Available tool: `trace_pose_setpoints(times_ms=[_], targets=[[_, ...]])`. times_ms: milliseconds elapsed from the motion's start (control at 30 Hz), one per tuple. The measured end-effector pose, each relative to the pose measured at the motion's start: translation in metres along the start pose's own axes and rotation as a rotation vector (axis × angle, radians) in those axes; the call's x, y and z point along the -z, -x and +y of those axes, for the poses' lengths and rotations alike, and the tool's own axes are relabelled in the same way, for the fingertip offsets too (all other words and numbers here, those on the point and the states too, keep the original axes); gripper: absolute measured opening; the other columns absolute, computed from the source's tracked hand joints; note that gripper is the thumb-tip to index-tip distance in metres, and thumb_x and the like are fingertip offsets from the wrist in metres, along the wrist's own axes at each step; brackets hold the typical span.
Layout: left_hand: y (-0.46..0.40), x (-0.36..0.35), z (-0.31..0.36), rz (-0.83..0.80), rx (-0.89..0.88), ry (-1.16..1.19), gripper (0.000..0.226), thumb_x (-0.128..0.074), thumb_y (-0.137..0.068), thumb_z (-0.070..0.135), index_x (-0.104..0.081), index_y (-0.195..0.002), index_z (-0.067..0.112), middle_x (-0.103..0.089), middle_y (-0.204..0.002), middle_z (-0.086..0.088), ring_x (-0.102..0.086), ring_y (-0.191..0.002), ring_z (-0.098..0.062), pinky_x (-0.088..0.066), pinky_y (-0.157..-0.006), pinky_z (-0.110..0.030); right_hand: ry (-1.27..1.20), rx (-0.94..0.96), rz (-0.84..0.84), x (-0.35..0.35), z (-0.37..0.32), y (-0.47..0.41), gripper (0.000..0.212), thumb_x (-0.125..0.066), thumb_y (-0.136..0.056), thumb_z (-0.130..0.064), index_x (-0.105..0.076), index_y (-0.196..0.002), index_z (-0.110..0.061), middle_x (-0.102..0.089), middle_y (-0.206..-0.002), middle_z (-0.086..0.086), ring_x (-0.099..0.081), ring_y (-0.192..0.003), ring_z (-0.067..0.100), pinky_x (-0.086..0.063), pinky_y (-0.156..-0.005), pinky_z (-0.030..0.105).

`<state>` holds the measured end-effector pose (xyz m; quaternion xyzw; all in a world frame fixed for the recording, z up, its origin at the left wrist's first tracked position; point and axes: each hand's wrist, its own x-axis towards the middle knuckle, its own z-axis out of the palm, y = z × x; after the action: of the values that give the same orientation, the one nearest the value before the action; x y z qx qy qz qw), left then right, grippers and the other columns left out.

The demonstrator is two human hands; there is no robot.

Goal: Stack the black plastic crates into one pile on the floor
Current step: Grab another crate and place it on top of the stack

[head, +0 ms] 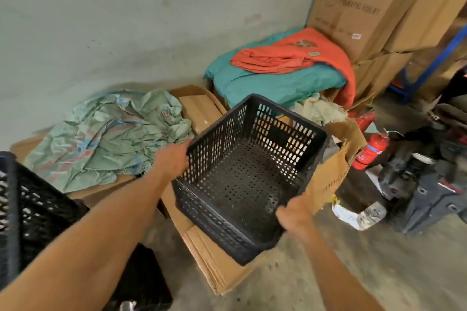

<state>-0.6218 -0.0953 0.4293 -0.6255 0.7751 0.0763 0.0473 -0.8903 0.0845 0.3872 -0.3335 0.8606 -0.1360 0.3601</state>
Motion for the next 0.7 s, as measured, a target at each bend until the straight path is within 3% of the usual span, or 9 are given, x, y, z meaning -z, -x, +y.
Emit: trace_pose_setpoints(times_ms=[100, 200, 233, 300, 333, 433, 533, 600, 700], targets=[[-0.009, 0.011, -0.046, -0.05, 0.226, 0.157, 0.058, -0.054, -0.094, 0.014, -0.035, -0.149, 0.011, -0.057, -0.129, -0.02, -0.057, -0.116, -0.038, -0.051, -0.09, -0.046, -0.399, -0.06, -0.147, -0.047, -0.044, 0.036, 0.061, -0.05, -0.094, -0.009, -0.026, -0.147, 0.012, -0.042, -0.142, 0.033, -0.06, -0.099, 0.042, -0.06, -0.076, 0.044], [0.007, -0.003, -0.067, -0.116, 0.487, 0.369, 0.074, -0.066, -0.09, 0.016, -0.026, -0.149, -0.004, -0.051, -0.137, -0.025, -0.053, -0.121, -0.039, -0.049, -0.09, -0.039, -0.706, -0.215, -0.3, -0.093, -0.081, 0.058, 0.088, -0.046, -0.098, 0.003, 0.019, -0.155, -0.011, -0.023, -0.159, 0.016, -0.05, -0.122, 0.042, -0.059, -0.075, 0.056], [0.015, -0.013, -0.067, -0.171, 0.54, 0.45, 0.09, -0.07, -0.088, 0.019, -0.012, -0.153, -0.005, -0.049, -0.138, -0.026, -0.052, -0.122, -0.039, -0.048, -0.094, -0.039, -0.72, -0.229, -0.334, -0.107, -0.09, 0.062, 0.089, -0.046, -0.099, 0.003, 0.022, -0.154, -0.015, -0.022, -0.159, 0.015, -0.048, -0.124, 0.042, -0.06, -0.074, 0.055], [0.032, -0.033, -0.063, -0.233, 0.599, 0.499, 0.116, -0.071, -0.088, 0.022, 0.025, -0.15, 0.001, -0.05, -0.136, -0.028, -0.057, -0.113, -0.037, -0.049, -0.086, -0.039, -0.732, -0.248, -0.377, -0.126, -0.105, 0.07, 0.079, -0.047, -0.099, 0.002, 0.009, -0.153, -0.015, -0.029, -0.153, 0.017, -0.053, -0.114, 0.04, -0.061, -0.071, 0.051], [0.036, -0.041, -0.062, -0.213, 0.583, 0.458, 0.117, -0.068, -0.09, 0.022, 0.032, -0.148, 0.004, -0.051, -0.135, -0.03, -0.061, -0.107, -0.037, -0.05, -0.081, -0.039, -0.714, -0.251, -0.399, -0.13, -0.111, 0.074, 0.073, -0.047, -0.099, 0.001, 0.002, -0.15, -0.013, -0.035, -0.145, 0.017, -0.058, -0.107, 0.039, -0.062, -0.07, 0.05], [0.037, -0.046, -0.074, -0.129, 0.481, 0.406, 0.102, -0.058, -0.094, 0.021, 0.024, -0.152, 0.005, -0.053, -0.132, -0.03, -0.061, -0.104, -0.038, -0.053, -0.087, -0.044, -0.547, -0.203, -0.534, -0.111, -0.119, 0.07, 0.064, -0.047, -0.099, -0.012, -0.012, -0.153, -0.01, -0.053, -0.107, 0.02, -0.075, -0.08, 0.034, -0.063, -0.067, 0.048], [0.03, -0.04, -0.085, -0.104, 0.47, 0.429, 0.097, -0.056, -0.093, 0.021, 0.017, -0.155, 0.009, -0.057, -0.128, -0.026, -0.061, -0.098, -0.037, -0.052, -0.082, -0.044, -0.16, -0.116, -0.709, -0.059, -0.115, 0.043, 0.053, -0.051, -0.1, -0.033, -0.044, -0.138, 0.002, -0.074, -0.09, 0.025, -0.076, -0.075, 0.033, -0.063, -0.064, 0.043], [0.03, -0.04, -0.085, -0.07, 0.476, 0.428, 0.097, -0.056, -0.093, 0.021, 0.016, -0.156, 0.011, -0.063, -0.116, -0.021, -0.059, -0.087, -0.032, -0.053, -0.077, -0.043, -0.062, -0.042, -0.59, -0.018, -0.11, 0.013, 0.045, -0.052, -0.098, -0.035, -0.059, -0.119, 0.005, -0.076, -0.079, 0.019, -0.076, -0.072, 0.03, -0.063, -0.061, 0.037], [0.036, -0.051, -0.076, -0.004, 0.515, 0.469, 0.098, -0.057, -0.093, 0.019, 0.017, -0.156, 0.017, -0.064, -0.106, -0.019, -0.061, -0.08, -0.033, -0.055, -0.072, -0.044, 0.077, 0.166, -0.096, 0.032, -0.107, -0.037, 0.034, -0.05, -0.095, -0.031, -0.064, -0.098, -0.001, -0.076, -0.087, 0.015, -0.075, -0.077, 0.031, -0.06, -0.071, 0.039]])
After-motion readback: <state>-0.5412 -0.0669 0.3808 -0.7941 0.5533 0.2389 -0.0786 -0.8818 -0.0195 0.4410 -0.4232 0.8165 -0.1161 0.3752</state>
